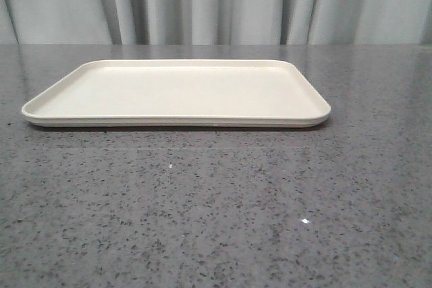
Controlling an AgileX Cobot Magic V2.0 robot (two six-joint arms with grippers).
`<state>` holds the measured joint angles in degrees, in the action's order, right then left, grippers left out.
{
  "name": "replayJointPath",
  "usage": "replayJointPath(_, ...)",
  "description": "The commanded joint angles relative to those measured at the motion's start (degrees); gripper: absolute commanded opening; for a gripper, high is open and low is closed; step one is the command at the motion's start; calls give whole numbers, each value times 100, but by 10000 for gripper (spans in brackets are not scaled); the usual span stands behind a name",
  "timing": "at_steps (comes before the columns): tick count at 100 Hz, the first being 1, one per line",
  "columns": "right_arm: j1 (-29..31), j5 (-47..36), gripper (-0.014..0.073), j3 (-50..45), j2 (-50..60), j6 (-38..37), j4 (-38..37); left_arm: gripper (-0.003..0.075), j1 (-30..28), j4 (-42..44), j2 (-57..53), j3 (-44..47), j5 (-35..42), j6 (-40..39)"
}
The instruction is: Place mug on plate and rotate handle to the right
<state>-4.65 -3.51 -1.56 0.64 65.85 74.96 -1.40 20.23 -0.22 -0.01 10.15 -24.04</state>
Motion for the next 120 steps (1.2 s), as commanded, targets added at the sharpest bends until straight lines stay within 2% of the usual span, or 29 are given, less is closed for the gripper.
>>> replayJointPath(1,-16,-143,-61,0,118,19,-13,-20,-4,-83,-167,63,384,-48)
replayJointPath(120,-16,-138,-61,0,118,19,-11,-20,-4,-83,-167,63,200,-48)
